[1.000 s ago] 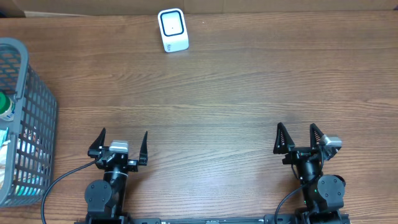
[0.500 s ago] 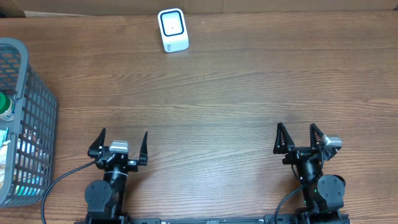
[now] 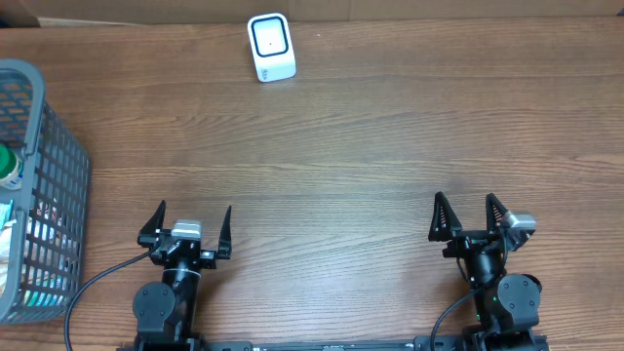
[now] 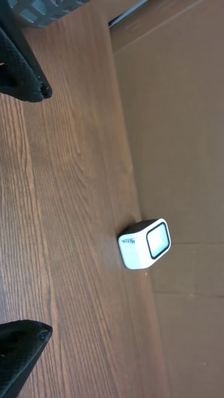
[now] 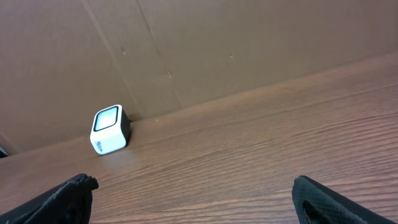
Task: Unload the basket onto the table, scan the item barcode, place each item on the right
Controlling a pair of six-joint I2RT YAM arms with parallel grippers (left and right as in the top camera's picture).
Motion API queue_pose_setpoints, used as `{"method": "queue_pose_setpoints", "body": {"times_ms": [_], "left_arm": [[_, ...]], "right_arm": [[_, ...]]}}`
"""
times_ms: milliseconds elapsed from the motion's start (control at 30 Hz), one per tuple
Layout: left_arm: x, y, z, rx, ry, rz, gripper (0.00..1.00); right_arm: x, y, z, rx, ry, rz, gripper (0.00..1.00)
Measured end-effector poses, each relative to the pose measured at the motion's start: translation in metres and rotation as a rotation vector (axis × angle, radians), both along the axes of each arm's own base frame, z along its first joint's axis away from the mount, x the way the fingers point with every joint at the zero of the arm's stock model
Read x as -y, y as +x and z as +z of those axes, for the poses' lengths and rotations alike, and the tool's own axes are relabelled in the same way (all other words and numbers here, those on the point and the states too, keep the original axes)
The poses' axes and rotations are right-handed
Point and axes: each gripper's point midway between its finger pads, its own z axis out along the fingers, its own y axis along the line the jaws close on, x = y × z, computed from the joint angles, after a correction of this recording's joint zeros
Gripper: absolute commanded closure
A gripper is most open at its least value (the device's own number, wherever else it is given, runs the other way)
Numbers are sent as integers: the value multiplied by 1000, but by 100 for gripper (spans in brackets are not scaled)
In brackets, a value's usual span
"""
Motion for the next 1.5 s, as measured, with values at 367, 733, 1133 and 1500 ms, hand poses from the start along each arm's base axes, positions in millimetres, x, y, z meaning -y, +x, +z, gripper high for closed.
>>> {"method": "queue_pose_setpoints", "body": {"times_ms": [367, 733, 1133, 1500], "left_arm": [[0, 0, 0, 1, -2, 0, 1], [0, -3, 5, -21, -73, 6, 1], [1, -10, 83, 4, -118, 0, 0], [7, 16, 145, -379, -150, 3, 0]], "right_arm": [[0, 0, 0, 0, 0, 0, 0], [0, 0, 0, 0, -1, 0, 0], [0, 0, 0, 0, -1, 0, 0], [0, 0, 0, 1, 0, 0, 0]]}}
